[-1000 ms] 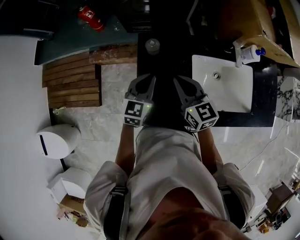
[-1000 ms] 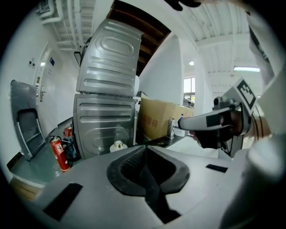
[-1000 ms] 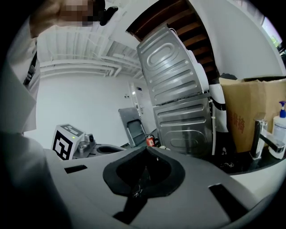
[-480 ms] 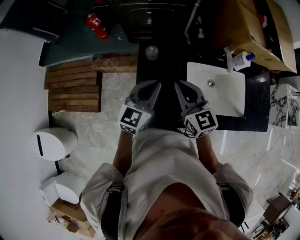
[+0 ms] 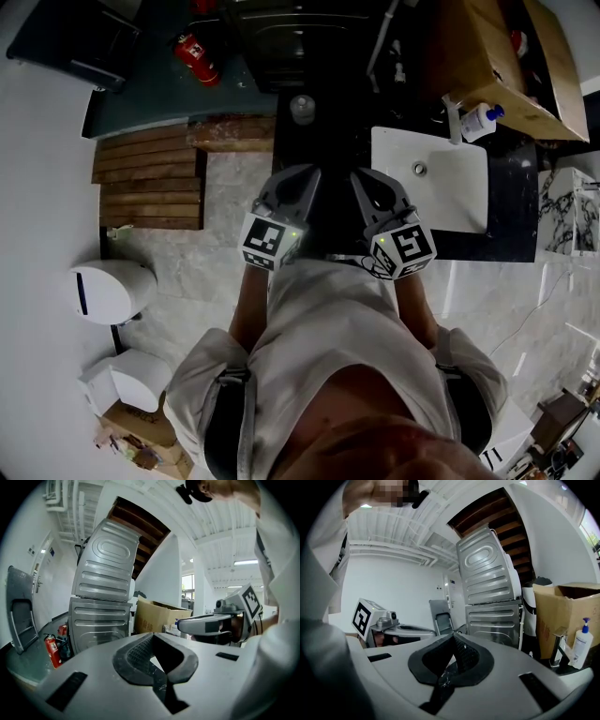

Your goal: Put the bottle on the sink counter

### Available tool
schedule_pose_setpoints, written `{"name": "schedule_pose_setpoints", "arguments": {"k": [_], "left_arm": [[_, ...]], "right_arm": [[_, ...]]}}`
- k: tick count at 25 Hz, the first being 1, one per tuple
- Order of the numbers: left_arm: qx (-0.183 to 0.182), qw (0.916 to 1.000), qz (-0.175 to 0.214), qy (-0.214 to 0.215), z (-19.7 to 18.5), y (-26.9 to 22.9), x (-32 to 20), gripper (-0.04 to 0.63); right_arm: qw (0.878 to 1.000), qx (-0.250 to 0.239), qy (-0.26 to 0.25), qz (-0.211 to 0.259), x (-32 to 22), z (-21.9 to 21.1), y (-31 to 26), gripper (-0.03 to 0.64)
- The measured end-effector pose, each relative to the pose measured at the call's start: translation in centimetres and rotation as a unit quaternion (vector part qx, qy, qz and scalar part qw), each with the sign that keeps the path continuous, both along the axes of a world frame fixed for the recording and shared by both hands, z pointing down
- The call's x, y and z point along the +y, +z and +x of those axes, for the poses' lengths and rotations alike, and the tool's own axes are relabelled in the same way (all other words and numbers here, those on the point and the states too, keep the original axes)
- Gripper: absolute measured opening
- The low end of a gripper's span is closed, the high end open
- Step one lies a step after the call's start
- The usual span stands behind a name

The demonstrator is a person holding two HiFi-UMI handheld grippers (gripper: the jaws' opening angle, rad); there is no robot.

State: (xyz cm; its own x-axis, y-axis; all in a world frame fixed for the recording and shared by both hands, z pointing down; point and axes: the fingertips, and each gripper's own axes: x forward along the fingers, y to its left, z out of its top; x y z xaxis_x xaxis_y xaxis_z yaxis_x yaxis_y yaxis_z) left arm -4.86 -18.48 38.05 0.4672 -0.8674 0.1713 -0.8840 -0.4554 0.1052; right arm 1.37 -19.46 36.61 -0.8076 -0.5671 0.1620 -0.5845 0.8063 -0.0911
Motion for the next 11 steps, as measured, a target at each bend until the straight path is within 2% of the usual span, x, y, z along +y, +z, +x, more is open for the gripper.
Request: {"name": "schedule_pose_setpoints", "arguments": {"k": [11], "left_arm": [[-0.009,0.9999,-0.011,0.003,0.07,0.72,0.23,0.002]], "right_arm": [[1.0,0.001,-0.001,-0.006,0.39,-0.17,0.47,-0.003]]}}
